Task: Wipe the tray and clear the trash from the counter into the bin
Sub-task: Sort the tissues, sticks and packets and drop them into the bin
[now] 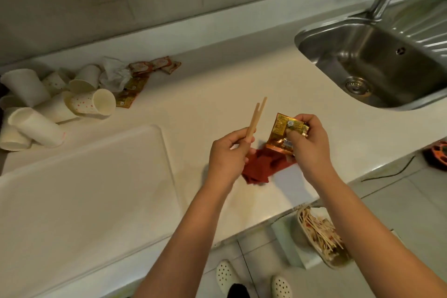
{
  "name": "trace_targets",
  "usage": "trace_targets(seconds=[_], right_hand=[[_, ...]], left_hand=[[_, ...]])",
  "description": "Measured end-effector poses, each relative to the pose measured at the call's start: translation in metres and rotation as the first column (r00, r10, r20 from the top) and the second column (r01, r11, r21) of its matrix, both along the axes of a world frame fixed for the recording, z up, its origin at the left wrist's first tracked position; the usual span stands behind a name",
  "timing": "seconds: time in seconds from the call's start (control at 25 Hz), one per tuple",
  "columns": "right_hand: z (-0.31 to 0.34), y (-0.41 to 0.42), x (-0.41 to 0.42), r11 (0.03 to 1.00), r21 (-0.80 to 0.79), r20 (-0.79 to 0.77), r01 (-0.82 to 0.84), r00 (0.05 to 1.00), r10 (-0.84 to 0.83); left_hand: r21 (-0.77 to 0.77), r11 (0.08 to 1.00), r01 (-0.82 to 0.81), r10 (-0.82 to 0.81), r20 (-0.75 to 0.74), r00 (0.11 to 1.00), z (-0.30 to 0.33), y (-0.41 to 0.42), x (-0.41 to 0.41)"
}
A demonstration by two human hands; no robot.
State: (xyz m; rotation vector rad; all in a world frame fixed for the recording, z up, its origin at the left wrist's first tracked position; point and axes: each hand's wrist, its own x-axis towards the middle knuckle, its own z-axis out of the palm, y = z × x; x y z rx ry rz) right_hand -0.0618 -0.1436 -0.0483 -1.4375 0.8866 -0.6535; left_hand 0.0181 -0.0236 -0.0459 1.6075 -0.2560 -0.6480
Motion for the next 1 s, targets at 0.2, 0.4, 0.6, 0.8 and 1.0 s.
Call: trace_targets(seconds=[0.2, 0.4, 0.6, 0.8, 1.0], right_hand=[[-0.019, -0.039, -0.08, 0.99, -0.05, 0.128, 0.133, 0.984, -0.125], [-0.057, -0.08, -0.157, 0.905, 0.043, 0.221, 0.424, 0.879, -0.423], [-0.129, -0.099, -0.227, 0.867, 0.076, -0.135, 0.492, 0.867, -0.48], [-0.214, -0.084, -0.27, 0.854, 0.21, -0.563, 0.476, 0.773, -0.293], [-0.238, -0.082, -0.281, 0.839, 0.223, -0.595, 0.496, 0.751, -0.285]], left_hand=[[-0.01, 0.99, 0.144, -0.144, -0.065, 0.987, -0.006, -0.035, -0.082], [0.001, 0.919, 0.394, -0.387, -0.19, 0.903, -0.043, -0.07, -0.156], [0.199, 0.855, 0.478, -0.34, -0.482, 0.808, -0.115, -0.093, -0.199], [0.381, 0.798, 0.467, -0.115, -0.664, 0.739, -0.176, -0.101, -0.213], [0.361, 0.806, 0.469, -0.066, -0.732, 0.678, -0.182, -0.121, -0.217]])
